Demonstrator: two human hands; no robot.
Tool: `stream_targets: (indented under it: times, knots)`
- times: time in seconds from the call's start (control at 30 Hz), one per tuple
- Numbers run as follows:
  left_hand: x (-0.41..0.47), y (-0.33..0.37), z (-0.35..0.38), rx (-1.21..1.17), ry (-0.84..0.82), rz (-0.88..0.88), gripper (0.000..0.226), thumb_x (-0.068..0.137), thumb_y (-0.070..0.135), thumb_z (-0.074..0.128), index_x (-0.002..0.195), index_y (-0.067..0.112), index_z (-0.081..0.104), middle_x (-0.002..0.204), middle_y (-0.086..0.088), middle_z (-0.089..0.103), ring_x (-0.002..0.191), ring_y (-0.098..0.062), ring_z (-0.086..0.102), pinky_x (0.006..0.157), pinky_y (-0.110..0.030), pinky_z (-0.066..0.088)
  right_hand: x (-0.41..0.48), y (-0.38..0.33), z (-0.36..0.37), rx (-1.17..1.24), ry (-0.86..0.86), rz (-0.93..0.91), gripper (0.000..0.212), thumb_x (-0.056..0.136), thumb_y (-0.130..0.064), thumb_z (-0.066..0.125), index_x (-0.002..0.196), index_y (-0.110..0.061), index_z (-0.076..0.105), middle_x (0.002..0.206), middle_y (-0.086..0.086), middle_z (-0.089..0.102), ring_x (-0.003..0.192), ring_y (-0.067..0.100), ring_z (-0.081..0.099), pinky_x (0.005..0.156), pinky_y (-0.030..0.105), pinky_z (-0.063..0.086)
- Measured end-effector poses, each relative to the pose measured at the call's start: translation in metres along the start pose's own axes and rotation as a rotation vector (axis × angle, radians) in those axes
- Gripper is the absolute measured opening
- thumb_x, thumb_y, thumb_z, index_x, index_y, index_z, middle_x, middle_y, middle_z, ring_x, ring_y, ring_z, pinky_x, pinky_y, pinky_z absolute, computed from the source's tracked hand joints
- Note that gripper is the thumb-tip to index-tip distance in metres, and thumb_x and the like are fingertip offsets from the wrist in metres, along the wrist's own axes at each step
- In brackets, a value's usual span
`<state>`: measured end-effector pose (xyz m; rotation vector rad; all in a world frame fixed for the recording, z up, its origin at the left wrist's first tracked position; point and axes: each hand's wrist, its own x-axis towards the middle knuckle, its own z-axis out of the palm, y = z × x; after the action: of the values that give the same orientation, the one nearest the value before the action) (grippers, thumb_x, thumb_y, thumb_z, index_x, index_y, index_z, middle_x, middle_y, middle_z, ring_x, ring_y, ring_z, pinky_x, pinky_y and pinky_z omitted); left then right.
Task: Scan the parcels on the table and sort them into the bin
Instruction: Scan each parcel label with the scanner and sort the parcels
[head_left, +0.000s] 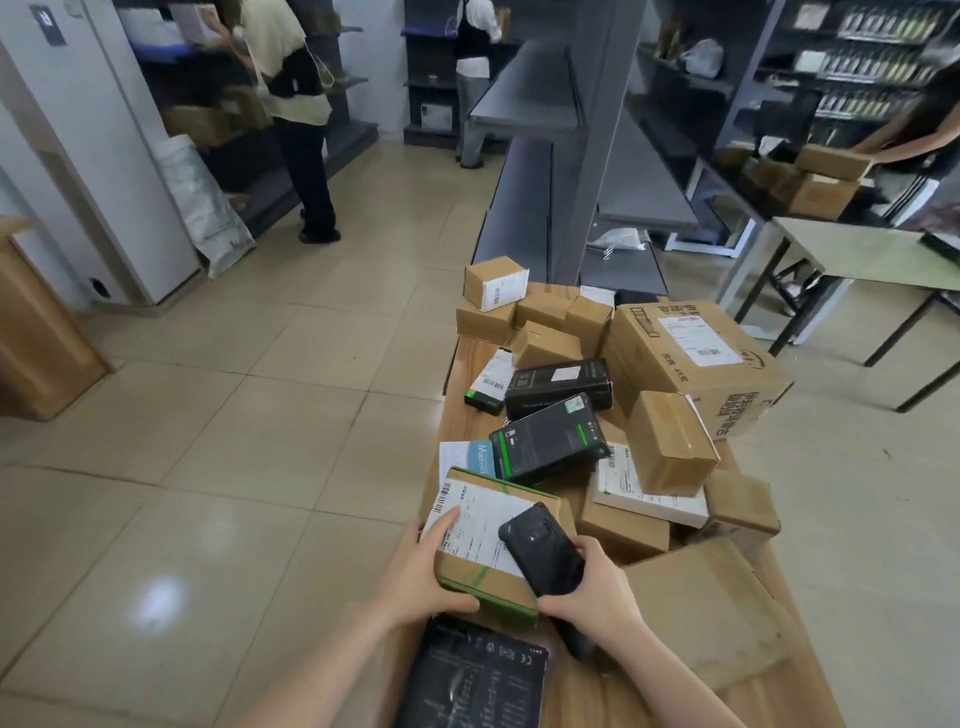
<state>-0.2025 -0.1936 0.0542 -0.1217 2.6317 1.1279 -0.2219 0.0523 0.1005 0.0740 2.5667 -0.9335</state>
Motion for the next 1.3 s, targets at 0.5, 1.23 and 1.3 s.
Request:
stream_targets:
  times: [0.5, 1.23, 1.3]
  knots:
    - [-0.050, 0.000, -0.007, -0.037, 0.167, 0.064, 0.104, 0.066, 0.043, 0.083, 0.149, 0.042, 0.021, 0.145, 0.011, 0.011, 0.134, -0.007, 0.021, 0.105, -0.009, 0.026, -0.013, -0.023, 0.017, 0.104, -0.046, -0.098, 0.093, 0.062, -0.032, 0.088, 0.137, -0.022, 0.035, 0.134, 0.000, 0.051, 0.122, 0.019, 0.053, 0.085, 0.027, 0.053]
    - [-0.475, -0.137, -0.027, -0.113, 1.003, -0.633, 0.106, 0.063, 0.061, 0.079, 0.148, 0.047, 0.018, 0.144, 0.014, 0.013, 0.130, -0.012, 0.031, 0.108, -0.026, 0.034, -0.239, -0.211, 0.263, -0.082, -0.778, -0.798, 0.086, 0.043, -0.034, 0.076, 0.122, -0.027, 0.045, 0.109, -0.013, 0.056, 0.104, 0.012, 0.058, 0.081, 0.029, 0.052]
    - [-0.521, -0.156, -0.022, -0.130, 1.062, -0.691, 0.105, 0.061, 0.065, 0.077, 0.147, 0.048, 0.019, 0.140, 0.017, 0.015, 0.125, -0.010, 0.033, 0.106, -0.026, 0.037, -0.274, -0.225, 0.300, -0.101, -0.867, -0.836, 0.088, 0.040, -0.035, 0.077, 0.121, -0.026, 0.045, 0.110, -0.011, 0.056, 0.106, 0.014, 0.057, 0.085, 0.033, 0.055]
